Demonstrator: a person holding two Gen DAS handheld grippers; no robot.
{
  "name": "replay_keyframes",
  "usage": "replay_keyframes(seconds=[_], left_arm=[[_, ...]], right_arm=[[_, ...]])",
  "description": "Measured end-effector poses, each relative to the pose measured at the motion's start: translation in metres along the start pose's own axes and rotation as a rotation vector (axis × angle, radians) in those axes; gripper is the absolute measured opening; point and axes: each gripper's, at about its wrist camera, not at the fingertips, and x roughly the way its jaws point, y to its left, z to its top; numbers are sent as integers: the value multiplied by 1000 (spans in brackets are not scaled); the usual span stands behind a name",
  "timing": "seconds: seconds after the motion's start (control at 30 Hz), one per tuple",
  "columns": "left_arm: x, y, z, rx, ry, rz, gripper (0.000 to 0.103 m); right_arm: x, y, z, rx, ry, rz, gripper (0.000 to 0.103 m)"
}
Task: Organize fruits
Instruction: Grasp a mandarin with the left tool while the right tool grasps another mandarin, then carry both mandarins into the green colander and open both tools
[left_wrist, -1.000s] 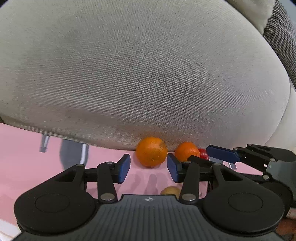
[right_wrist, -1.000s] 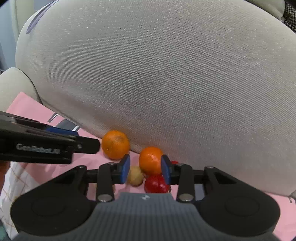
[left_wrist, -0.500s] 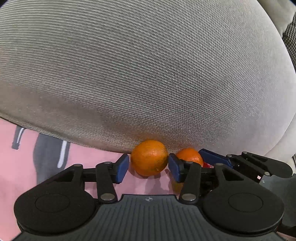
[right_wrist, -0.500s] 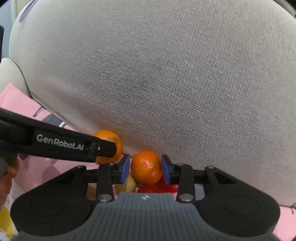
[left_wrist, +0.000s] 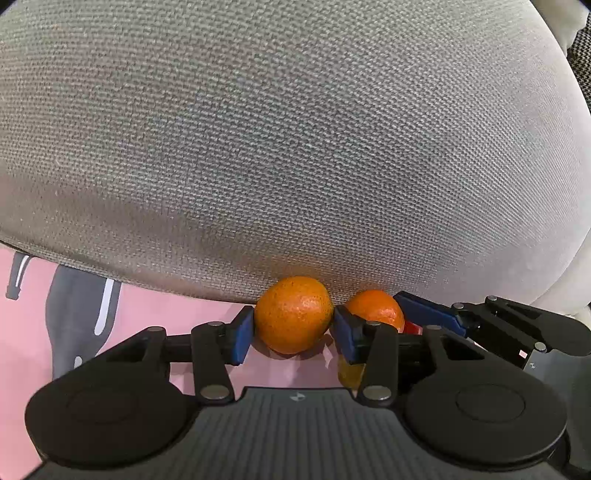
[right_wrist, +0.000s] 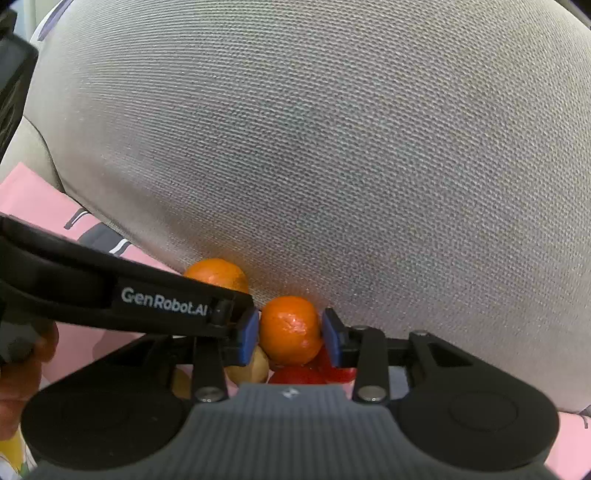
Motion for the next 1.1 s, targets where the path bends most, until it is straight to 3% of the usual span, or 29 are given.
replay_keyframes(seconds=[0.63, 1.1], left_arm=[[-84, -10, -9, 29, -94, 42, 51], [-144, -41, -49, 83, -90, 73, 51]], right_arm=[[-66, 10, 11, -50, -93, -27, 34], [-140, 10, -38, 9, -60, 30, 34]])
